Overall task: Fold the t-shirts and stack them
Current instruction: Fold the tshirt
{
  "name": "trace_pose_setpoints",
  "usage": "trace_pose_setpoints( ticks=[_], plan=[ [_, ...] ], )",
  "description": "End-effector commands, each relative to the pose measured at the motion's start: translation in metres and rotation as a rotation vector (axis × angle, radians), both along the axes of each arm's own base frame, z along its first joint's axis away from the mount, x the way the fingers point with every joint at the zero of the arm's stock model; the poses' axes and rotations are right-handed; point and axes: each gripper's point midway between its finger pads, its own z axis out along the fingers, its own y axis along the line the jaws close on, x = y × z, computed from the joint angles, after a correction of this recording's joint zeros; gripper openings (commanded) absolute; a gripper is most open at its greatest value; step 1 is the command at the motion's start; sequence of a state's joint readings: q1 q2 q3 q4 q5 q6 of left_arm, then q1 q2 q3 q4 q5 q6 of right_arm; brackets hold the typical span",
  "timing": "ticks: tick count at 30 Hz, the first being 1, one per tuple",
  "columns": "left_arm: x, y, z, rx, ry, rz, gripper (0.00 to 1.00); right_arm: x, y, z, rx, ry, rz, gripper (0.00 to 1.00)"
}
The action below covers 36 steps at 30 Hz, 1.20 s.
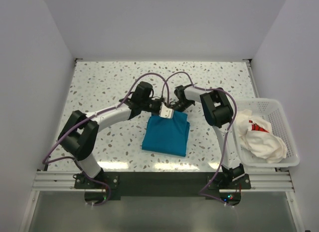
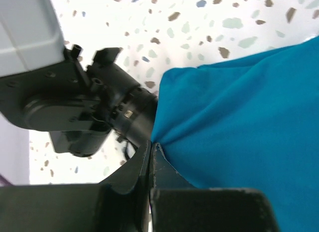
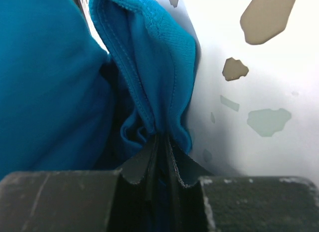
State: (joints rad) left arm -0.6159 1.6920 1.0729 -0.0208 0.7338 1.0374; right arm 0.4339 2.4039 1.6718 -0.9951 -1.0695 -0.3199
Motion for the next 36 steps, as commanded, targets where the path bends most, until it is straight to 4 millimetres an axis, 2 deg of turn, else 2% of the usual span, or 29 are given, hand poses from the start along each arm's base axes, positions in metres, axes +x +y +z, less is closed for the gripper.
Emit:
trace_pose_setpoints(
  ticks=[1, 5, 6, 8, 9, 11, 16, 24, 26, 29, 36],
  plan=[
    [0.022, -0.01, 0.034, -0.112, -0.153, 0.009, 0.0, -0.003, -0.001, -0.017, -0.019, -0.041, 0.047, 0.14],
    [0.02, -0.01, 0.026, -0.095, -0.149, -0.007, 0.0, -0.003, -0.002, -0.014, -0.027, -0.039, 0.054, 0.15],
    [0.018, -0.008, 0.023, -0.084, -0.141, -0.006, 0.11, 0.0, -0.002, -0.012, -0.027, -0.061, 0.065, 0.15],
    [0.016, -0.004, 0.022, -0.063, -0.132, -0.003, 0.2, 0.003, -0.003, -0.008, -0.032, -0.077, 0.075, 0.17],
    [0.015, -0.003, 0.023, -0.058, -0.128, 0.001, 0.29, 0.004, -0.003, -0.006, -0.034, -0.089, 0.08, 0.18],
    [0.01, 0.003, 0.028, -0.049, -0.112, 0.008, 0.36, 0.011, -0.004, -0.001, -0.052, -0.122, 0.087, 0.19],
    [-0.001, 0.022, 0.039, -0.048, -0.033, 0.066, 0.37, 0.023, -0.012, 0.006, -0.126, -0.2, 0.117, 0.28],
    [-0.01, 0.051, 0.033, 0.006, 0.163, 0.173, 0.35, 0.042, -0.026, 0.026, -0.253, -0.322, 0.15, 0.37],
    [-0.011, 0.053, 0.038, -0.004, 0.168, 0.187, 0.35, 0.049, -0.028, 0.033, -0.278, -0.353, 0.154, 0.38],
    [-0.015, 0.057, 0.04, -0.011, 0.183, 0.204, 0.34, 0.061, -0.027, 0.045, -0.291, -0.412, 0.147, 0.45],
    [-0.028, 0.065, 0.03, 0.022, 0.253, 0.194, 0.33, 0.085, -0.029, 0.061, -0.342, -0.529, 0.163, 0.49]
  ],
)
